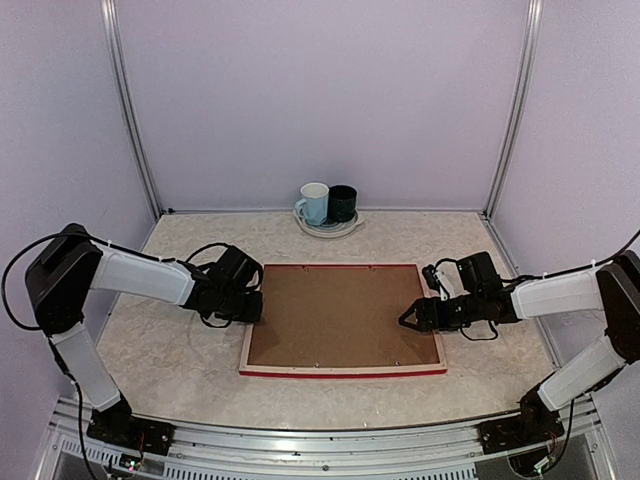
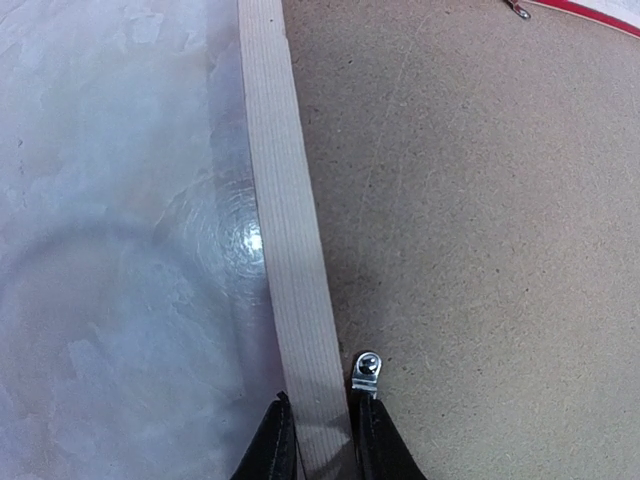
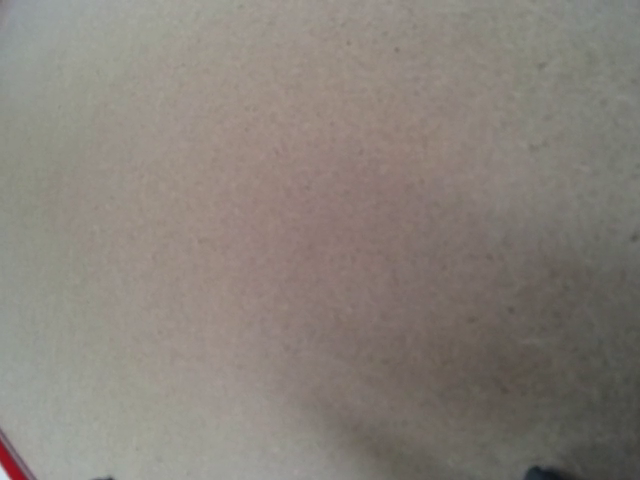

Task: Put the photo into the frame
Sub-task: Press the fastener onto the backboard.

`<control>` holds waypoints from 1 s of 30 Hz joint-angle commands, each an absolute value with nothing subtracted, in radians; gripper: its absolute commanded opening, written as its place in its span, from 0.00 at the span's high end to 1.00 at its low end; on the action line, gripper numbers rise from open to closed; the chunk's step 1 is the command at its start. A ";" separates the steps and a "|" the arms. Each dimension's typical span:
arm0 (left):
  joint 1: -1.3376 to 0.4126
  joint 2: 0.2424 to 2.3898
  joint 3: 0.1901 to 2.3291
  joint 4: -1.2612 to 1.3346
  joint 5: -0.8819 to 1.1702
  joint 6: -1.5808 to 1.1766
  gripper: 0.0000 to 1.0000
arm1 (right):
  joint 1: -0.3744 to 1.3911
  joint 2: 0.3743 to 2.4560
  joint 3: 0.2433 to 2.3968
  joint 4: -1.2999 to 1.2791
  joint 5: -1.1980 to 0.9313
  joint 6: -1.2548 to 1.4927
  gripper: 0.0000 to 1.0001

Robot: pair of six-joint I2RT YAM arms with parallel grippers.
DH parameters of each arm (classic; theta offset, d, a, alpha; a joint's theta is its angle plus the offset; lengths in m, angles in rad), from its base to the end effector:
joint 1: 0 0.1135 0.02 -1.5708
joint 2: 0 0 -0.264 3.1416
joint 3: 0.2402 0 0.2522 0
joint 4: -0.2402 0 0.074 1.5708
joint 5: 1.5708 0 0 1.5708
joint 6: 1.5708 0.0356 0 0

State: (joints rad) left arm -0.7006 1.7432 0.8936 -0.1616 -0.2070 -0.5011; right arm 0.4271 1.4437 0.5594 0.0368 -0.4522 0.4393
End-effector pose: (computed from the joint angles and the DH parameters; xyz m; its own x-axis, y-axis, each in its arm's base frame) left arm 0.2569 -0.2071 0.1370 -0.8312 0.0860 -0.5493 0.1690 0.9803 -0.1023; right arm 0.2287 0.1212 0.1445 -0.8879 0.0162 -0.4597 -0.2853 0.7646 0.5779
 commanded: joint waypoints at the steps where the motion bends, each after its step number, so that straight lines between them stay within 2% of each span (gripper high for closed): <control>1: -0.702 1.823 0.863 -0.264 -0.197 -0.488 1.00 | 0.430 1.476 0.537 -0.009 -0.442 0.446 0.12; 3: -0.706 1.813 0.876 -0.259 -0.201 -0.484 0.91 | 0.430 1.479 0.537 -0.009 -0.442 0.446 0.12; 5: -0.709 1.793 0.888 -0.253 -0.205 -0.482 0.78 | 0.430 1.482 0.539 -0.008 -0.442 0.445 0.12; 9: -0.705 1.733 0.916 -0.237 -0.208 -0.476 0.70 | 0.430 1.488 0.543 -0.006 -0.445 0.448 0.12; 22: -0.695 1.706 0.985 -0.282 -0.223 -0.452 0.64 | 0.430 1.491 0.541 -0.003 -0.442 0.447 0.12; 26: -0.705 1.700 0.984 -0.284 -0.225 -0.444 0.58 | 0.430 1.496 0.543 -0.003 -0.443 0.446 0.12; 30: -0.704 1.701 0.991 -0.313 -0.274 -0.442 0.58 | 0.430 1.498 0.545 -0.003 -0.444 0.447 0.12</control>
State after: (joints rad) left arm -0.7013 1.7210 0.9825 -0.2790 -0.2253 -0.4591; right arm 0.4271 1.4597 0.5598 0.0654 -0.4595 0.4393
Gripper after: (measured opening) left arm 0.426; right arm 0.883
